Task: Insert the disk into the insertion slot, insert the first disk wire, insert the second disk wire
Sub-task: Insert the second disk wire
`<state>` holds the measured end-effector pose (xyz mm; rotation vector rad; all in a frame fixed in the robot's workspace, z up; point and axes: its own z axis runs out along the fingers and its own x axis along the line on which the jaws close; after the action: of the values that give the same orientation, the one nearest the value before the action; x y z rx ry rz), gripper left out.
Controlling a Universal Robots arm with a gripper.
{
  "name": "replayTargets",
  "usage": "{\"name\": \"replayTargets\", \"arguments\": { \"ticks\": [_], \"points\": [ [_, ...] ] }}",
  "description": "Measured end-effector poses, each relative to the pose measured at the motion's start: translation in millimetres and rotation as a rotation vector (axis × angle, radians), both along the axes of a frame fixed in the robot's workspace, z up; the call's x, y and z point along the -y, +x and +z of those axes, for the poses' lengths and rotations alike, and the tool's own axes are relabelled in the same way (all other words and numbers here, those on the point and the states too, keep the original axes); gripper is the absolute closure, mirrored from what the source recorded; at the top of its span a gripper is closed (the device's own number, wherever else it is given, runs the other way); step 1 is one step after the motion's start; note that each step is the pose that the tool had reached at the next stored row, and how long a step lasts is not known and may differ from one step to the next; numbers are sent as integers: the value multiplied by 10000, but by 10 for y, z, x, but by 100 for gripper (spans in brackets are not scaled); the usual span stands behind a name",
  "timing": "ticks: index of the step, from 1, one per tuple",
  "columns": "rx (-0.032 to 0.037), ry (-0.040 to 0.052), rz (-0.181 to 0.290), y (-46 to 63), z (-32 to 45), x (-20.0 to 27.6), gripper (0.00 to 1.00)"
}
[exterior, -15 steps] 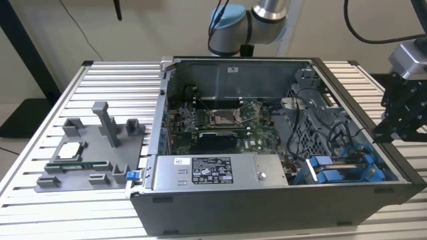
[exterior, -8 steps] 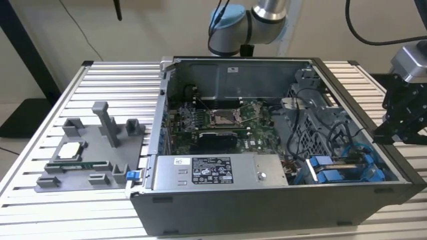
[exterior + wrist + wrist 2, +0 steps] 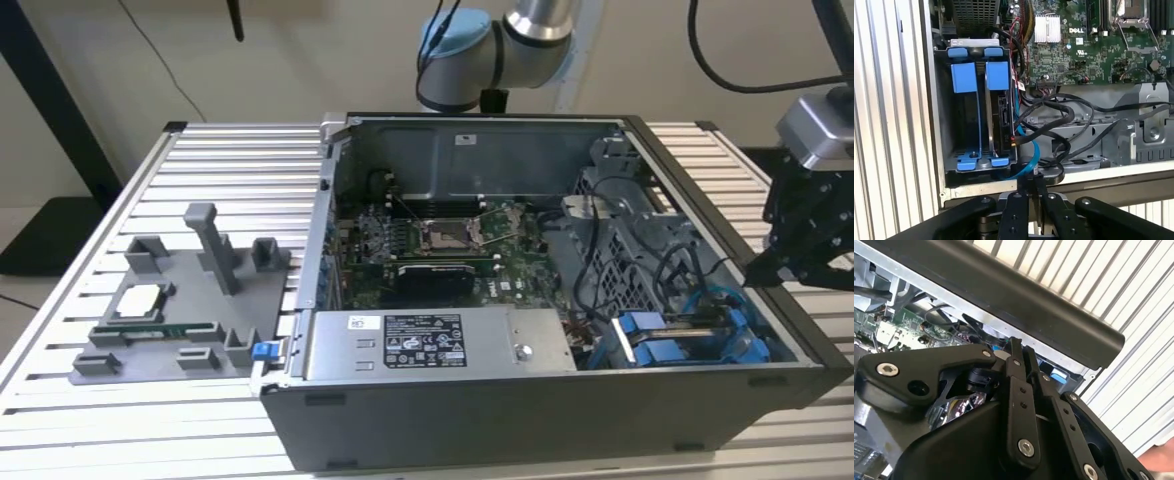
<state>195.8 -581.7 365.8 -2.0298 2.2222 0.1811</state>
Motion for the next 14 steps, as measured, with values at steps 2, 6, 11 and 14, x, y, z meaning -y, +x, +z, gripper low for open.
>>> {"name": "replayTargets", "arguments": {
  "ticks": [2,6,11,14],
  "points": [
    [3,15,0,-10,0,0,100],
    [2,52,0,-58,77,0,100],
    [10,81,0,-221,171,-2,100],
    [24,84,0,-350,201,-5,100]
  ]
}}
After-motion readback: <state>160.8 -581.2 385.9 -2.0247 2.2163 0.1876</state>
